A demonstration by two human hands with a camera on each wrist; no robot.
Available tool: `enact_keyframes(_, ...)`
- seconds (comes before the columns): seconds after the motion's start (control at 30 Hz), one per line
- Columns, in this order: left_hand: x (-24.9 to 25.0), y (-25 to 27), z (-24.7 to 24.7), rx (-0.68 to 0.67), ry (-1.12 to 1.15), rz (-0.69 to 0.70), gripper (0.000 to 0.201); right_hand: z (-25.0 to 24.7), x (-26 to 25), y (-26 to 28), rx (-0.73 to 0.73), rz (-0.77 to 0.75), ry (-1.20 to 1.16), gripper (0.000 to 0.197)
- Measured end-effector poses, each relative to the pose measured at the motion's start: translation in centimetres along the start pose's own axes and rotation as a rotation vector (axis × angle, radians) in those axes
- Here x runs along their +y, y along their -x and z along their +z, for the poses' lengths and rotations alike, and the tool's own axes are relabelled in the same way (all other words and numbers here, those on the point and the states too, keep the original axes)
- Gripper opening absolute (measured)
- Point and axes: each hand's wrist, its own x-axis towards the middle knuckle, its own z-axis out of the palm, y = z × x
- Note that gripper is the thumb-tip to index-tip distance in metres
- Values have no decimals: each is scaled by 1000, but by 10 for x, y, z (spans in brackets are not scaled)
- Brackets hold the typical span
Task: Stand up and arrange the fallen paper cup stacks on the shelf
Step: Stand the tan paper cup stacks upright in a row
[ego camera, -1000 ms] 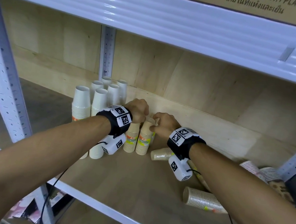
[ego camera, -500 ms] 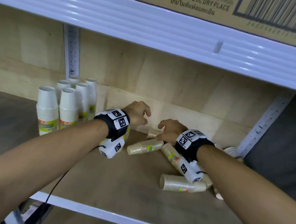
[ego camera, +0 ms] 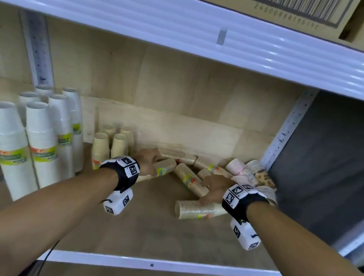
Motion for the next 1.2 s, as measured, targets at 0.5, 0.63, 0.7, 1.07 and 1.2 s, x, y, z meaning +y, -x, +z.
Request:
enact_keyframes(0.5,-33,-4,39,13,25,-44,56,50,24,3,-62,-24,-68,80)
enact_keyframes(0.63,-37,-5,43,13,15,-64,59,51,23,3,-69,-30,-71,74)
enact_keyframes(0.7,-36,-4,42,14,17,-65,60,47,22,4,-88,-41,-61,72)
enact_keyframes(1.07,-20,-6,19,34,-11,-16,43,24,4,10,-51,-47,17,79)
enact_keyframes(1.2,-7,-4,2,60,-24,-28,48,8,-6,15,28,-57,-39,77)
